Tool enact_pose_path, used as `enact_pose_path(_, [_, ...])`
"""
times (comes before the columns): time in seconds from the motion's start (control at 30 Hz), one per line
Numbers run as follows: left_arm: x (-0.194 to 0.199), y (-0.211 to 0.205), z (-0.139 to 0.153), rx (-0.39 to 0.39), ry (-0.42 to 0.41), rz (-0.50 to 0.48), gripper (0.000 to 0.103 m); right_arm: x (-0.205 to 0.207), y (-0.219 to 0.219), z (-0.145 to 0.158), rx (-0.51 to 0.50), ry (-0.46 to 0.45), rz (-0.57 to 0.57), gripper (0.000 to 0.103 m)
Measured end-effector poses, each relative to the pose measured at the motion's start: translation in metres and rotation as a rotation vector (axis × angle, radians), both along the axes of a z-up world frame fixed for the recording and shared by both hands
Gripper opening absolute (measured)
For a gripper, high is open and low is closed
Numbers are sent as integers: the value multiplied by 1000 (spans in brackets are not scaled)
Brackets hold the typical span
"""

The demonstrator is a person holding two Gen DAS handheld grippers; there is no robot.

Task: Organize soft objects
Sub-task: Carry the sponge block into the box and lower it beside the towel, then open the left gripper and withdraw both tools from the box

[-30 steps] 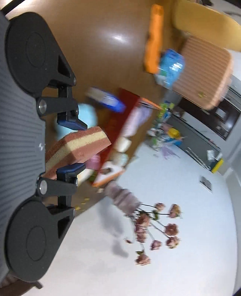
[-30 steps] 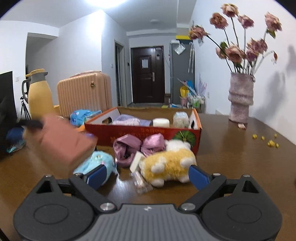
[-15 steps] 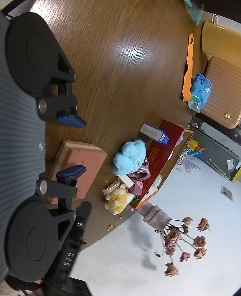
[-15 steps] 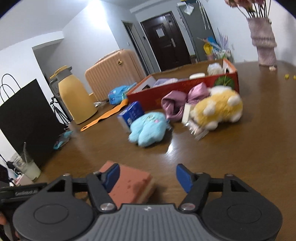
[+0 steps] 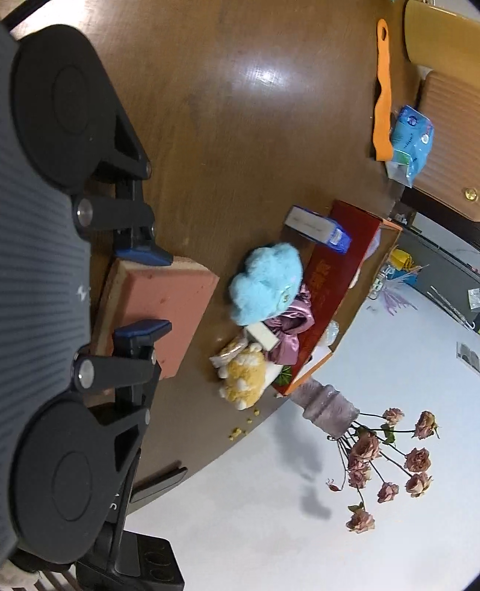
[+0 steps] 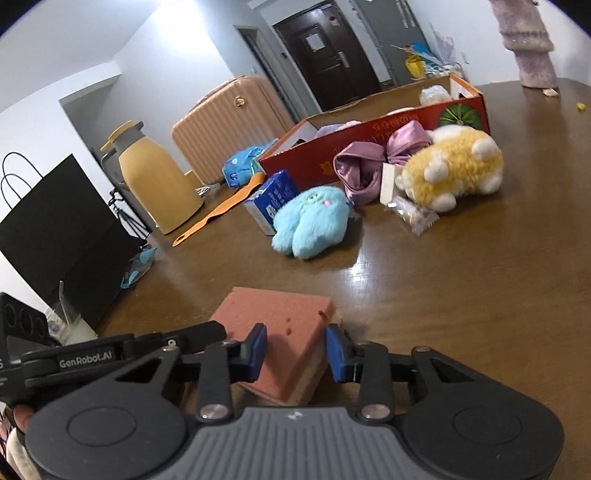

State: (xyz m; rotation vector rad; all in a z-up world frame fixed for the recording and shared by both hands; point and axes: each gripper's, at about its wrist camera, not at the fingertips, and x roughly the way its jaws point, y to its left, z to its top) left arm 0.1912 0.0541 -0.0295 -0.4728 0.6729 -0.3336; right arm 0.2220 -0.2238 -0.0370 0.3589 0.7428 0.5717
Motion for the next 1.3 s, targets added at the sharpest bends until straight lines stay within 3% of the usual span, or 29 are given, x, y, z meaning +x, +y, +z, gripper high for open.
enact_pose_path(0.07, [11,1,11,-16,-28,0,28,11,-3,8,8,-17,5,32])
enact_pose_path(0.17, [37,-2,46,23,-147,-3,28,39,-8,35,28,-89,20,32])
enact_pose_path(0.33, [148,-1,104,64,-165,6,28,132,0,87,12,-190,22,32])
enact_pose_path(0.47, [244,-4,111,95,-66,25,27,232,10,101,1,-113,-9,32])
enact_pose_path(0.6, [289,-8,93,232,7,51,27,309,25,77,-8,48,8,30])
enact_pose_path(0.67, [295,-12,79,323,15,71,28,326,37,59,-19,100,31,30])
enact_pose_path(0.77, [297,-13,59,398,36,57,29,340,54,36,-60,148,47,30])
enact_pose_path(1.0, [270,-12,51,430,26,28,29,322,58,26,-65,170,92,31])
enact_pose_path(1.17, [254,-12,66,449,14,32,33,308,48,40,-79,147,53,35])
enact_pose_path(1.3, [229,-4,98,450,-37,56,43,281,30,84,-84,48,28,43])
